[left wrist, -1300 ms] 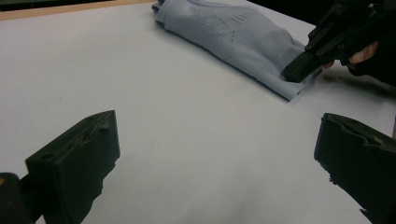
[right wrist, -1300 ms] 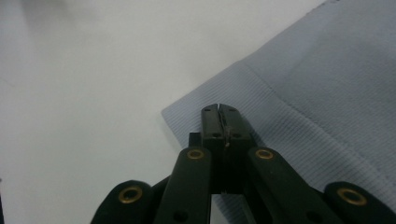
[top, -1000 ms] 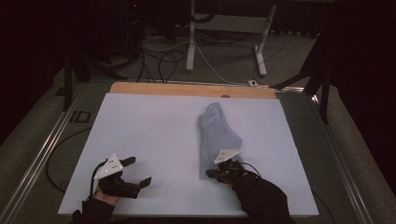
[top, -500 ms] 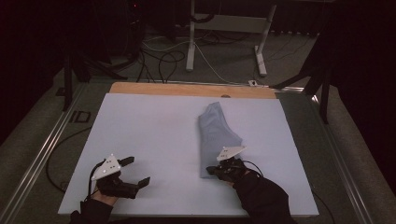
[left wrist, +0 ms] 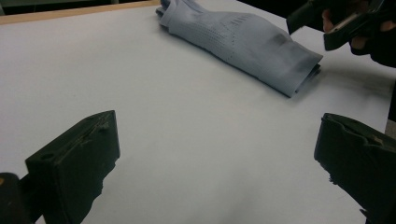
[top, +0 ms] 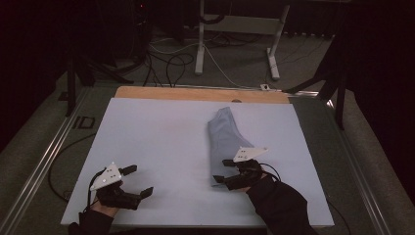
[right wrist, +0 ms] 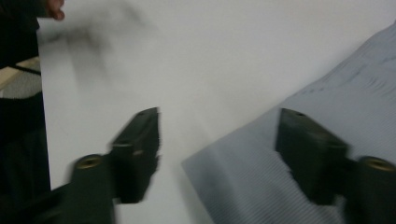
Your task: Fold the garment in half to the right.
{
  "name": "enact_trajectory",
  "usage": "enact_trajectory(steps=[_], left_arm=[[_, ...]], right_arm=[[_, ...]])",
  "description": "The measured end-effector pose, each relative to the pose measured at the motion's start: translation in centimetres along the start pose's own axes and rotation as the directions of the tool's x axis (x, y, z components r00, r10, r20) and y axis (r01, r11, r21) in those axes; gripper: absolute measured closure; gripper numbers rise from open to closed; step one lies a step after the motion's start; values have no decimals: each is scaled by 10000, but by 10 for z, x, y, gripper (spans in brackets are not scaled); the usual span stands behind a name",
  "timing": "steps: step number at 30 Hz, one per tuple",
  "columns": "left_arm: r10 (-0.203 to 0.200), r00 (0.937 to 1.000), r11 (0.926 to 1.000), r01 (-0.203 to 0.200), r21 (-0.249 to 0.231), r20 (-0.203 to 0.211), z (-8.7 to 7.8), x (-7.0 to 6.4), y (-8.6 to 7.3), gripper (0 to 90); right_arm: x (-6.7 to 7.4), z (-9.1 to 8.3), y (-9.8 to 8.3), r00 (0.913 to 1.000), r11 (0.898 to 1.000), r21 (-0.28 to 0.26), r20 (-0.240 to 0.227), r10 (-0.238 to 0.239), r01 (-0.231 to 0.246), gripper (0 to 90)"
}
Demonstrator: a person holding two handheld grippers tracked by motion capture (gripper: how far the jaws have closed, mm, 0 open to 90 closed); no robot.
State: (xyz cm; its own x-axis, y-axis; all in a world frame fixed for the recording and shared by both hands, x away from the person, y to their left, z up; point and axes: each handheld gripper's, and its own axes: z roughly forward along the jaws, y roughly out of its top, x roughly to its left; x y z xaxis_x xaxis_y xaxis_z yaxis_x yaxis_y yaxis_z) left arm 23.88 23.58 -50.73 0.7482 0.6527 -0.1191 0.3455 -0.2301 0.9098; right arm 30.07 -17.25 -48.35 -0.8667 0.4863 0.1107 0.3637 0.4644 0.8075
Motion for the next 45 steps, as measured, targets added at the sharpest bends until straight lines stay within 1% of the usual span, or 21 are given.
enact_trajectory(steps=[2, 3, 4, 5, 6, 8, 11, 13, 15, 18, 20, 23, 25, 26, 28, 29, 32, 34, 38, 40, 45], left_arm=[[70, 9999, 10000, -70, 8, 81, 0, 1, 0, 9], [107, 9999, 9999, -107, 52, 80, -1, 1, -1, 10], [81, 10000, 9999, -82, 67, 50, -1, 2, -1, 9], [70, 10000, 9999, -70, 101, 38, -1, 3, -2, 9], [74, 10000, 9999, -74, 98, 61, -2, 4, -2, 9], [67, 10000, 9999, -67, 107, 36, -3, 6, -3, 9], [27, 10000, 10000, -27, 68, -5, -6, 8, -4, 9], [-5, 10000, 10000, 5, 46, -12, -8, 11, -5, 9], [-170, 9998, 9998, 170, 76, -62, -9, 13, -6, 9], [-121, 9998, 9999, 123, 100, -149, -10, 16, -7, 9], [-115, 9998, 9998, 118, 143, -187, -10, 17, -8, 9], [-41, 9999, 9999, 43, 138, -118, -10, 17, -9, 5], [45, 10000, 9998, -44, 185, -46, -10, 17, -9, 5], [48, 10000, 9998, -48, 189, -25, -10, 16, -9, 5], [92, 10000, 9998, -92, 172, -9, -10, 16, -10, 5], [92, 10000, 9998, -92, 177, -4, -10, 16, -10, 5], [133, 9999, 9997, -131, 189, -66, -10, 15, -10, 5], [190, 9998, 9996, -188, 215, -87, -11, 15, -11, 4], [148, 9998, 9995, -144, 288, -121, -12, 17, -12, 3], [134, 9998, 9996, -130, 258, -147, -12, 17, -12, 3], [208, 9996, 9995, -204, 232, -186, -13, 17, -13, 3]], right_arm=[[-3, -2, 2, 9998, 9999, -74, -151, 135, -136, 139], [-5, -2, 3, 9993, 9999, -105, -338, 133, -137, 115], [-7, -3, 4, 9991, 9997, -122, -351, 223, -227, 105], [-9, -4, 4, 9990, 9994, -152, -328, 307, -312, 96], [-10, -5, 5, 9989, 9994, -179, -389, 279, -286, 94], [-10, -7, 6, 9994, 9995, -232, -281, 214, -221, 93], [-12, -11, 5, 9998, 9985, -510, -78, 182, -186, 94], [-14, -15, 4, 10000, 9978, -665, -57, 72, -75, 94], [-16, -19, 2, 9999, 9970, -770, -54, 95, -99, 94], [-18, -27, -2, 10000, 9953, -963, 62, 57, -51, 94], [-20, -32, -6, 9997, 9941, -1085, 254, 37, -10, 93], [-23, -39, -15, 9990, 9927, -1198, 417, 156, -105, 93], [-25, -43, -22, 9985, 9932, -1153, 490, 223, -165, 94], [-26, -44, -25, 9977, 9932, -1149, 634, 240, -166, 94], [-28, -48, -32, 9971, 9928, -1151, 646, 399, -322, 94], [-29, -49, -35, 9967, 9928, -1158, 715, 392, -307, 94], [-32, -54, -45, 9940, 9922, -1124, 882, 647, -546, 94], [-34, -56, -51, 9918, 9932, -1001, 1074, 693, -586, 94], [-35, -61, -62, 9878, 9924, -946, 1267, 904, -787, 94], [-35, -63, -67, 9858, 9926, -923, 1410, 917, -791, 94], [-37, -72, -81, 9776, 9908, -915, 1769, 1144, -994, 94]])
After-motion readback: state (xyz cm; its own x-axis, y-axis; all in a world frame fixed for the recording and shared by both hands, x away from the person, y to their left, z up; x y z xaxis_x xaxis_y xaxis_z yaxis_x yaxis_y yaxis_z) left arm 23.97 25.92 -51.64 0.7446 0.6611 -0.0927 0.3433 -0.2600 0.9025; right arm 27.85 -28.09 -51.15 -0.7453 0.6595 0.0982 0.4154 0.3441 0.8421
